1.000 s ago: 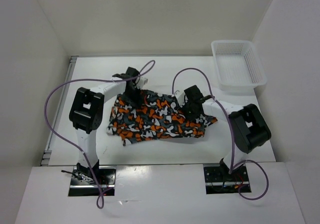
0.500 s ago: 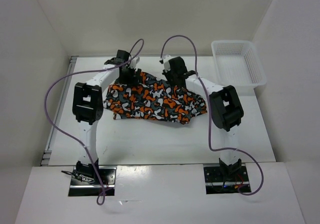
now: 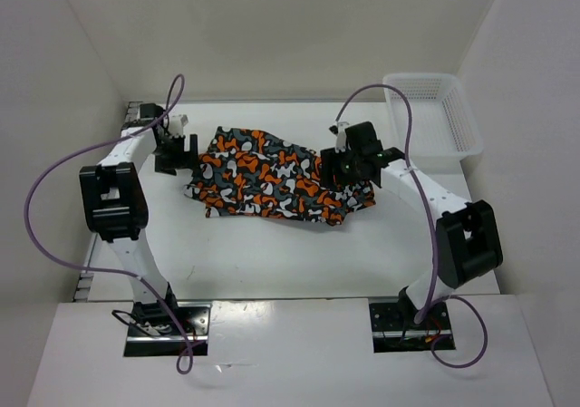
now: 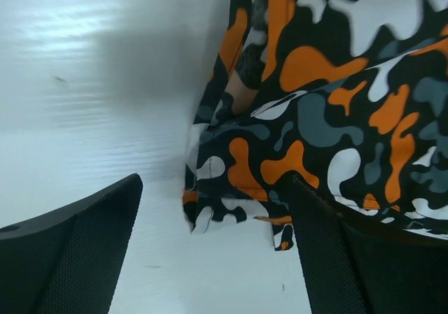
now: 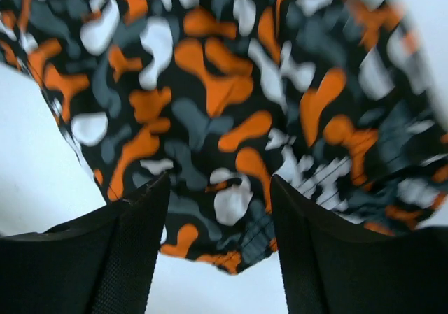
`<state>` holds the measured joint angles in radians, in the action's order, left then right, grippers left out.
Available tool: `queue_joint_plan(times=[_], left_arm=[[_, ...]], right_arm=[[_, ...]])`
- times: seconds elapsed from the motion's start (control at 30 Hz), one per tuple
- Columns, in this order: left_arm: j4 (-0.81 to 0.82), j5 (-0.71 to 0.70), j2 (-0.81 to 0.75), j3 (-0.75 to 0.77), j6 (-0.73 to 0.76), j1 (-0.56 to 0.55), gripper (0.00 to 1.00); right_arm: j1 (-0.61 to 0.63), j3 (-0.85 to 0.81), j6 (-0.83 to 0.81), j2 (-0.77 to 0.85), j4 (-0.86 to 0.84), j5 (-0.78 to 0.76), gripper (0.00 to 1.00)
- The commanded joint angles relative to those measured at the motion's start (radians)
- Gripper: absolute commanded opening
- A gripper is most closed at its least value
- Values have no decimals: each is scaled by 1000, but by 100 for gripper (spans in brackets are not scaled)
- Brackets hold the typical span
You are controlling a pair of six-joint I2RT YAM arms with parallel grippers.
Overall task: Fold and stack the shorts
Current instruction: Fold the shorts
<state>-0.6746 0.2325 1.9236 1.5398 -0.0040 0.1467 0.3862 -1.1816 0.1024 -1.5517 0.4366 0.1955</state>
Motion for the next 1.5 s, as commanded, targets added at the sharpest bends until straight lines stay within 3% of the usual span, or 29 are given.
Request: queue_joint_plan(times=[0.0,0.33,0.43,0.47,0.53,0.57,0.7,0.9,1.1,1.17,1.2,1.3,1.47], left_arm=[[-23,80,66,-12,4,2,92],[-33,123,75,-124,4,13,92],[-56,148,87,-124,4,13,81],[-69,157,100,-124,4,13,62],[-85,157,110,-113,4,13,45],[-98,166,110,-113,4,13,32],[-118,176,120,-102,4,13,11],[-164,176,120,-72,4,13,6],[-194,176,120,-24,4,13,5],[-204,176,129,-9,4,22,5],[-204,176,129,3,4,22,5],[-226,165,129,26,4,31,5],[-226,142,129,46,4,50,2]], right_arm=[[-9,65,89,11,53,76,65],[-81,257,125,79,30,248,77],[-81,257,125,70,30,268,77],[-81,257,125,70,30,277,77],[-81,243,125,70,63,268,77],[-81,232,125,70,77,268,77],[-81,218,170,26,113,323,77],[-81,310,288,-21,113,402,77],[-93,356,362,-64,5,430,76],[-104,356,362,-74,-5,417,66],[-113,356,362,-74,-15,388,53],[-136,336,362,-74,-36,352,32],[-145,306,310,-65,-24,291,6]])
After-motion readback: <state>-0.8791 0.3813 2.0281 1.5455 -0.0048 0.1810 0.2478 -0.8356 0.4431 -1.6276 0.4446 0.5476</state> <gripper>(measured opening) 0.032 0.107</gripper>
